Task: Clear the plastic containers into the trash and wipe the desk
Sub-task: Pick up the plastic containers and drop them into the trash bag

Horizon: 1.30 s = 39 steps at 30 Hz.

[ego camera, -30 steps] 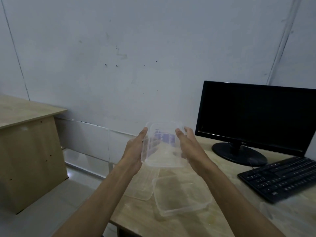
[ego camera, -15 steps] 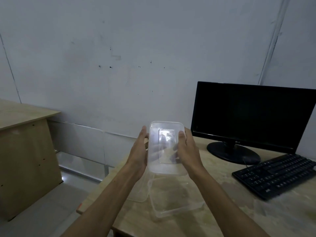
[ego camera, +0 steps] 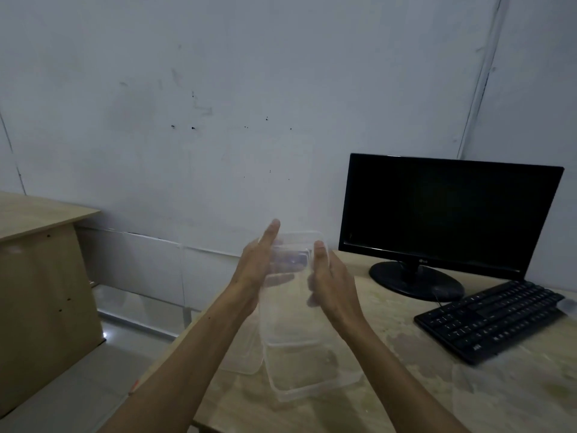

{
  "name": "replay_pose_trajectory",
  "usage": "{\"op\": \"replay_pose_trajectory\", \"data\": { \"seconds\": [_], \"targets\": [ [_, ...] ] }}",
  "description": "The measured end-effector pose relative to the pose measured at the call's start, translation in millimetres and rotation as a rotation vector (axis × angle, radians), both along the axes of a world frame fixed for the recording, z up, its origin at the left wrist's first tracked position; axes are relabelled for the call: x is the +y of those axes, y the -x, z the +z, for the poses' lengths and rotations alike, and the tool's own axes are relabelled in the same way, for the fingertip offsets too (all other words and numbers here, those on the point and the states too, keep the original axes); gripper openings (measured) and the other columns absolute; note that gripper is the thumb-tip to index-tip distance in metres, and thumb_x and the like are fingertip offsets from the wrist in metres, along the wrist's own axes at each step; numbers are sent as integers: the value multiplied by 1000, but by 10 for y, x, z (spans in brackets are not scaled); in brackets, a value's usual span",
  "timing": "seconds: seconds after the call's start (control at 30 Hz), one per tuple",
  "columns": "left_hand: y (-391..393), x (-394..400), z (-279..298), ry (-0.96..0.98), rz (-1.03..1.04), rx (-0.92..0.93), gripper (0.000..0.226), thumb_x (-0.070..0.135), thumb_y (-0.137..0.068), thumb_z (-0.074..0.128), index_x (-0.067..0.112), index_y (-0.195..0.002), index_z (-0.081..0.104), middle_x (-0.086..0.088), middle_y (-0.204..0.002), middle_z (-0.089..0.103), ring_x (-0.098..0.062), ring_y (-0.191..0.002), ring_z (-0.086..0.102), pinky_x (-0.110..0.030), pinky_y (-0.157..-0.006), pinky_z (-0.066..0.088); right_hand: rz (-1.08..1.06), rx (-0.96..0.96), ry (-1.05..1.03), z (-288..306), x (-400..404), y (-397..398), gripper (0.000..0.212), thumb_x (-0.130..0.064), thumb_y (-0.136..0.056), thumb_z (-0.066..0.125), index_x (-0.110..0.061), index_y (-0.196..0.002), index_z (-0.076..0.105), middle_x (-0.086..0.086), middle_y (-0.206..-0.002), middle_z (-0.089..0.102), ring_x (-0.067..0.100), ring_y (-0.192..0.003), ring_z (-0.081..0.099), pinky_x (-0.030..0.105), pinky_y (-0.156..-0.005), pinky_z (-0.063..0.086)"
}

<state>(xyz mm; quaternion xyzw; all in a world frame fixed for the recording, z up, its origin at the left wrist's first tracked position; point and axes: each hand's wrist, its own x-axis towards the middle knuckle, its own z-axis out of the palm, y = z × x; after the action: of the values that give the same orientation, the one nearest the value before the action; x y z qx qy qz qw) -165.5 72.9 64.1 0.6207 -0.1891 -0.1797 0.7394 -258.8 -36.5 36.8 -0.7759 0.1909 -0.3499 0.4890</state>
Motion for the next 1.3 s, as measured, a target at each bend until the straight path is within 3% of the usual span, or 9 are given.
{"op": "replay_pose_trajectory", "data": {
  "seconds": [0.23, 0.37, 0.5, 0.63, 0.87, 1.03, 1.13, 1.23, 1.3],
  "targets": [
    [146, 13, 10, -13, 21, -198, 41, 49, -95, 63, 10, -96, 77, -7, -88, 81, -24, -84, 78, -29, -72, 62, 116, 13, -300, 175, -36, 11, 80, -70, -101, 24, -6, -84, 68, 12, -74, 74, 27, -67, 73, 38, -60, 63],
    [248, -8, 30, -52, -9, -160, 43, 51, -93, 65, 11, -101, 76, -7, -93, 80, -21, -85, 78, -32, -71, 64, -27, -41, -169, 139, -85, -46, 82, -78, -96, 31, -7, -77, 68, 12, -70, 74, 26, -67, 74, 50, -70, 64],
    [407, 52, -43, -230, -145, -190, 38, 50, -86, 76, 14, -98, 75, -4, -83, 80, -21, -76, 79, -36, -71, 65, -142, -58, -273, 219, -176, -1, 78, -74, -98, 32, -10, -69, 65, 8, -67, 71, 23, -65, 69, 44, -69, 62],
    [361, 32, 3, -191, 3, -208, 37, 41, -80, 84, 6, -89, 78, -6, -73, 79, -19, -66, 77, -31, -63, 64, -54, -71, -407, 241, -129, 62, 77, -73, -99, 29, -10, -83, 70, 9, -75, 74, 24, -70, 72, 37, -61, 59],
    [148, -70, 76, -78, 246, -132, 48, 55, -75, 84, 8, -86, 79, -3, -75, 79, -22, -71, 78, -35, -70, 64, -21, 41, -203, 192, 68, 93, 81, -74, -98, 21, -9, -81, 66, 11, -78, 71, 24, -63, 70, 32, -55, 58],
    [439, 48, -151, 4, 23, -193, 48, 41, -73, 88, 9, -106, 76, -7, -94, 80, -20, -88, 78, -38, -73, 65, -177, 65, -163, 170, 40, -15, 97, -86, -85, 6, -10, -75, 64, 11, -80, 67, 27, -75, 65, 49, -75, 59],
    [427, 44, -249, 21, 160, -220, 49, 32, -65, 94, 7, -103, 76, -7, -88, 80, -22, -82, 79, -42, -74, 65, -185, 71, -171, 107, 92, -64, 92, -85, -87, 4, -14, -67, 60, 9, -78, 66, 25, -74, 63, 49, -77, 57],
    [387, 14, -236, 11, 223, -228, 55, 40, -63, 94, 7, -104, 76, -9, -88, 79, -23, -79, 79, -44, -71, 66, -198, 68, -215, 64, 125, -95, 97, -87, -86, 2, -16, -81, 68, 9, -86, 70, 27, -80, 67, 52, -79, 59],
    [389, 25, -230, 29, 215, -241, 68, 50, -59, 91, 7, -109, 74, -10, -93, 79, -23, -81, 79, -41, -71, 66, -184, 79, -279, 61, 106, -105, 95, -84, -89, 5, -15, -95, 69, 11, -95, 71, 26, -80, 67, 43, -67, 59]
  ]
}}
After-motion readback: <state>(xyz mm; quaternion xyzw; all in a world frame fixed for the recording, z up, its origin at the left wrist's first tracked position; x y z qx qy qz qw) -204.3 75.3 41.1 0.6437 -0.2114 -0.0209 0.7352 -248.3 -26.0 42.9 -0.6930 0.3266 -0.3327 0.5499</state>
